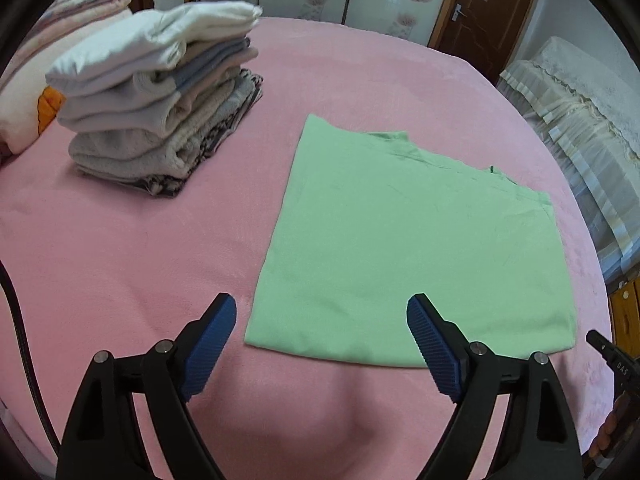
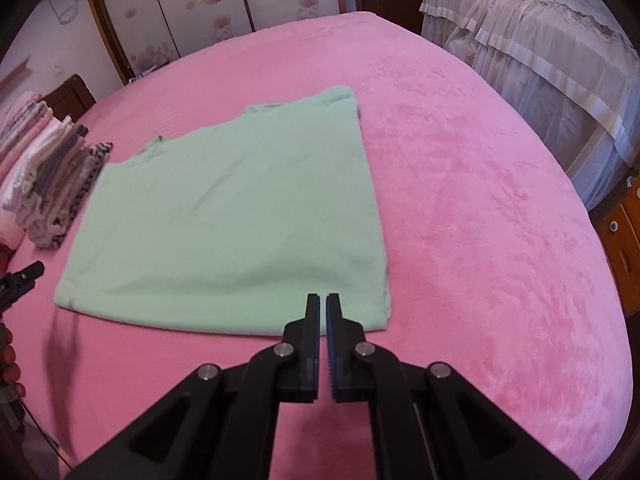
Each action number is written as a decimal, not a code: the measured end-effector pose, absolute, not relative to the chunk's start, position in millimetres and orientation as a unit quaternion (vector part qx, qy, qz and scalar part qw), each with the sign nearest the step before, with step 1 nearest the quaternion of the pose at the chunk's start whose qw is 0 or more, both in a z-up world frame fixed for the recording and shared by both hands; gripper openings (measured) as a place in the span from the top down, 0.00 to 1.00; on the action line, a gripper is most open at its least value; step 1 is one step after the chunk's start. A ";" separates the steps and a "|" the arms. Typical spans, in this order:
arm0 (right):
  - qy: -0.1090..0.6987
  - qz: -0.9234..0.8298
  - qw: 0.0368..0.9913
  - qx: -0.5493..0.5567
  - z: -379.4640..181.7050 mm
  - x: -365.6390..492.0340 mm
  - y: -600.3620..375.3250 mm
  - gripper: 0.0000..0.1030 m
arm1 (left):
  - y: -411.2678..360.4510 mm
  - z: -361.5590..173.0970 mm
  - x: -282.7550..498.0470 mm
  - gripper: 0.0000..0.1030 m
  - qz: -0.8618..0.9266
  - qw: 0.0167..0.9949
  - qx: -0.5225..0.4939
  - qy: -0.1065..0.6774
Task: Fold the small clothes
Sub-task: 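Move the left gripper to a corner of the folded shirt and grasp it, then lift the grasped side with the left gripper and fold it over the shirt, then open the left gripper and release the folded side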
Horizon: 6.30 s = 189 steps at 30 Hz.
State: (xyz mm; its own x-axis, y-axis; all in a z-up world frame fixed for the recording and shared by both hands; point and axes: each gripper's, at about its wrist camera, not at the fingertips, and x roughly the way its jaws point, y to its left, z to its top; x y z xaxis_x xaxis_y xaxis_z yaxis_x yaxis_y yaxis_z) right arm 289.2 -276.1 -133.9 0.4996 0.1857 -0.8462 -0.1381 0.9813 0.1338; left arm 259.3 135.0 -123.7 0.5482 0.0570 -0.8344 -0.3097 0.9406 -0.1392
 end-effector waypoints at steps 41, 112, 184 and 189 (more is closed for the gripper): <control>0.459 0.169 0.872 -0.001 -174.6 341.9 -118.8 0.97 | 154.2 -243.7 227.0 0.02 0.095 0.794 -0.451 0.396; 0.484 0.122 0.860 0.107 -177.2 366.9 -363.7 0.97 | -211.4 -166.6 316.6 0.68 -0.194 0.894 0.049 0.400; 0.491 0.159 0.845 0.138 -144.1 311.0 -338.9 0.69 | 10.0 -169.2 249.2 0.38 -0.050 0.857 -0.155 0.489; 0.470 0.197 0.848 0.145 -122.8 364.4 -336.7 0.68 | 23.8 -141.4 292.6 0.37 -0.047 0.881 -0.150 0.447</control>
State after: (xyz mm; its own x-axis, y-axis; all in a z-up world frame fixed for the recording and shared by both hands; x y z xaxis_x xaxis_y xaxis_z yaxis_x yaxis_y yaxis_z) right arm 364.4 -336.7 -122.8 0.4797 0.4703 -0.7407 -0.1981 0.8805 0.4308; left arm 292.6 23.8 -141.4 0.5962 -0.2170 -0.7729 -0.0502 0.9508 -0.3057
